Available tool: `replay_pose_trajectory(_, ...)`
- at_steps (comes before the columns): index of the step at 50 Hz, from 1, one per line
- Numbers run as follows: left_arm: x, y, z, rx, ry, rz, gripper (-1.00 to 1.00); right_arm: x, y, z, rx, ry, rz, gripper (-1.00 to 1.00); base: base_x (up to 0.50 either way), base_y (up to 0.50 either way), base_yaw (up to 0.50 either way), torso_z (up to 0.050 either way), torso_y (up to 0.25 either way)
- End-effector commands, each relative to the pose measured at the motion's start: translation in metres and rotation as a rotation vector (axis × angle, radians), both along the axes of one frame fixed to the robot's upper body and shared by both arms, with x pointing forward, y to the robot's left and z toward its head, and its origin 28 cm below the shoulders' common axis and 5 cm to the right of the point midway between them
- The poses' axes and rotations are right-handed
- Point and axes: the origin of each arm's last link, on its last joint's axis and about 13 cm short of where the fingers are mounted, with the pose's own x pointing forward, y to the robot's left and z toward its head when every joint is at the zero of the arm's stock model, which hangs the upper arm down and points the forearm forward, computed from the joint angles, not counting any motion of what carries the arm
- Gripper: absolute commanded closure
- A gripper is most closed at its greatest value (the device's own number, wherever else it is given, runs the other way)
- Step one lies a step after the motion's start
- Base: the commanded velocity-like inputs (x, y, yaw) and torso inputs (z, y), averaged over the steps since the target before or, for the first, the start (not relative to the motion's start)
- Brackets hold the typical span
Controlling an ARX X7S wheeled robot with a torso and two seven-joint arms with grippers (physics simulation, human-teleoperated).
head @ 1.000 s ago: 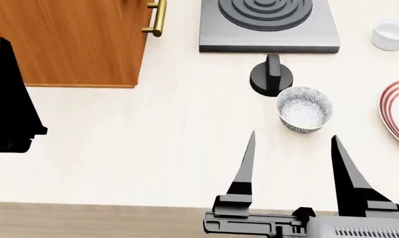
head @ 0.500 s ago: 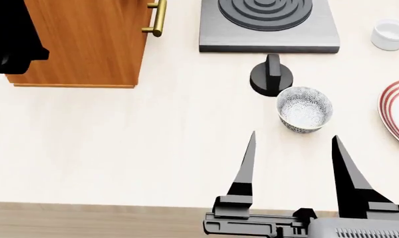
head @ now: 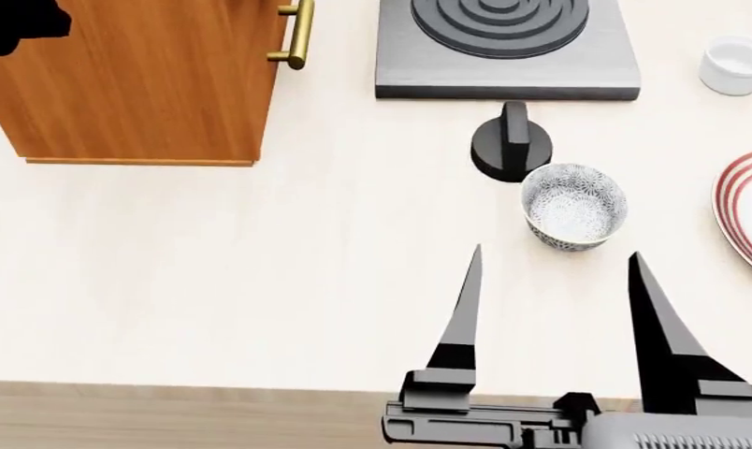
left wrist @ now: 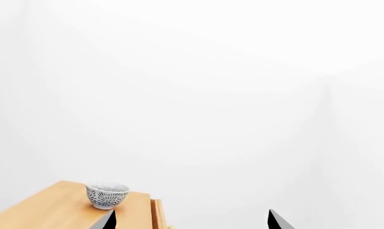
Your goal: Pick the akita bowl on the wooden cabinet and place it on the plate.
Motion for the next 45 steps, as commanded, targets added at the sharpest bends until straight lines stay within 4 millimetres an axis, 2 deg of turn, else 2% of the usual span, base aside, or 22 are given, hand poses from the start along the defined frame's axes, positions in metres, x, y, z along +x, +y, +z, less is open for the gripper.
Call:
replay_pose_trajectory(1, 0.002, -0.005, 0.028, -0.006, 0.037, 0.03, -1.0, -0.003, 0.0, 0.004, -0.002, -0.016, 0.001, -1.0, 0.0, 0.0, 0.0, 0.0, 0.0)
replay_pose_trajectory(3, 0.005, -0.006, 0.034, 0.001, 0.053, 0.043, -1.0, -0.004, 0.0, 0.004, -0.003, -0.021, 0.002, -1.0, 0.0, 0.0, 0.0, 0.0, 0.0)
replay_pose_trajectory(6, 0.004, -0.006, 0.045, -0.014, 0.047, -0.053, -1.0, -0.003, 0.0, 0.003, -0.004, -0.015, 0.001, -1.0, 0.04, 0.0, 0.0, 0.0, 0.0)
replay_pose_trajectory(8, 0.003, -0.005, 0.053, -0.094, 0.024, -0.086, -1.0, -0.003, 0.0, 0.004, -0.003, -0.017, 0.002, -1.0, 0.05, 0.0, 0.0, 0.0, 0.0)
replay_pose_trajectory(13, 0.007, -0.004, 0.065, 0.036, 0.025, -0.015, -1.0, -0.004, -0.001, 0.005, 0.003, -0.019, 0.003, -1.0, 0.05, 0.0, 0.0, 0.0, 0.0)
replay_pose_trajectory(28, 0.011, -0.007, 0.104, 0.07, 0.018, -0.017, -1.0, -0.007, -0.001, 0.007, 0.002, -0.035, 0.007, -1.0, 0.05, 0.0, 0.0, 0.0, 0.0)
replay_pose_trajectory(31, 0.012, -0.007, 0.116, 0.067, 0.031, -0.041, -1.0, -0.007, -0.001, 0.007, 0.0, -0.036, 0.008, -1.0, 0.29, 0.0, 0.0, 0.0, 0.0)
replay_pose_trajectory(38, 0.014, -0.007, 0.125, 0.095, 0.036, -0.027, -1.0, -0.008, -0.001, 0.007, -0.007, -0.045, 0.014, -1.0, 0.39, 0.0, 0.0, 0.0, 0.0)
replay_pose_trajectory(45, 0.015, -0.002, 0.145, 0.089, 0.046, -0.016, -1.0, -0.007, -0.001, 0.007, -0.005, -0.044, 0.016, -1.0, 0.42, 0.0, 0.0, 0.0, 0.0)
